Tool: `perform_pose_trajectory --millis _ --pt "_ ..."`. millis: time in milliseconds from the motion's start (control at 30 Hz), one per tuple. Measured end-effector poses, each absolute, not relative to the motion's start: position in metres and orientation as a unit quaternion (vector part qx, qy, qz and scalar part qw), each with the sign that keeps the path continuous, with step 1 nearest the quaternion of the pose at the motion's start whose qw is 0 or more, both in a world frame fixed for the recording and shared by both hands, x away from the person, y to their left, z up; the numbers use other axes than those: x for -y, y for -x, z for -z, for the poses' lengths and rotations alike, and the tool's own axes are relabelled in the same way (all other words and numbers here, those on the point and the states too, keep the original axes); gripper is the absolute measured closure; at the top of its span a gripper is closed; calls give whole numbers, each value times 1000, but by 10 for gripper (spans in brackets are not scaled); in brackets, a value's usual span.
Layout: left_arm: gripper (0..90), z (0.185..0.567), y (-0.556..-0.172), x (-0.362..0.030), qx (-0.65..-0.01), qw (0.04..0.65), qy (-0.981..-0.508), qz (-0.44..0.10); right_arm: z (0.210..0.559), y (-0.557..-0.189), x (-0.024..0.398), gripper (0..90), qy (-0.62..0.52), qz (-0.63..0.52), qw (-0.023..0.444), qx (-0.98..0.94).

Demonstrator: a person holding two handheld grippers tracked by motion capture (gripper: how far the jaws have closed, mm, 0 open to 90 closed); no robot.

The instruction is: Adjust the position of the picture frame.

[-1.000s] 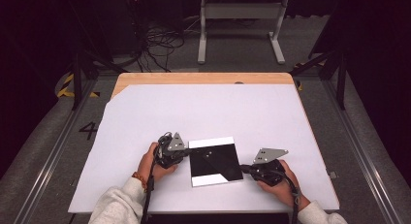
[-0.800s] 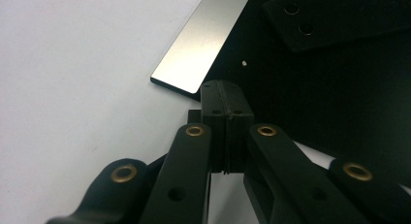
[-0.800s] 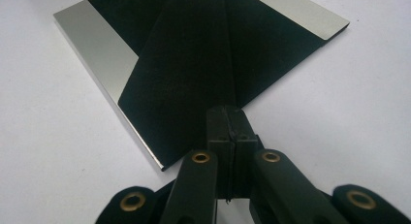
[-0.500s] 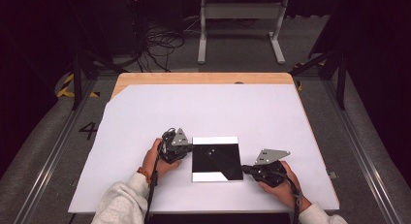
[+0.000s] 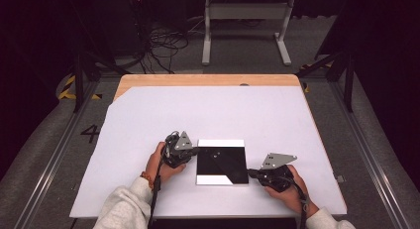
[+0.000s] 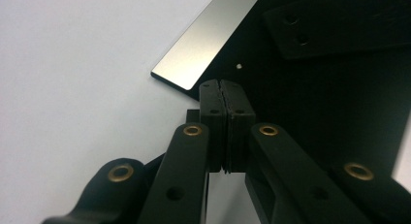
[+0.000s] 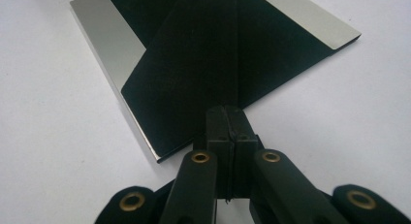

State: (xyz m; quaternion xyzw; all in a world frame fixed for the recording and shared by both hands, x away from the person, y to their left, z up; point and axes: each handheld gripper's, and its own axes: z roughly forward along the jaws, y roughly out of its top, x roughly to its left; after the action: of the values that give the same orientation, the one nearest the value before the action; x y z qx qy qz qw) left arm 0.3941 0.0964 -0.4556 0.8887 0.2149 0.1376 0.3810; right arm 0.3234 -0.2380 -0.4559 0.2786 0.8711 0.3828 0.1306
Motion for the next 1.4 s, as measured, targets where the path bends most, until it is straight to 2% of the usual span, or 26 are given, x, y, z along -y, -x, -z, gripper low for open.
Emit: perform_pose_trajectory --millis 167,533,1400 --pt "892 446 -370 -108 -197 394 -889 -125 449 -316 245 900 -276 -391 135 -868" --pt "886 459 -314 -121 -171 393 -901 -65 450 -291 246 900 -254 -394 127 -874" --pt "862 465 -319 -112 -167 384 -906 -61 458 -296 239 900 -260 -384 116 -878"
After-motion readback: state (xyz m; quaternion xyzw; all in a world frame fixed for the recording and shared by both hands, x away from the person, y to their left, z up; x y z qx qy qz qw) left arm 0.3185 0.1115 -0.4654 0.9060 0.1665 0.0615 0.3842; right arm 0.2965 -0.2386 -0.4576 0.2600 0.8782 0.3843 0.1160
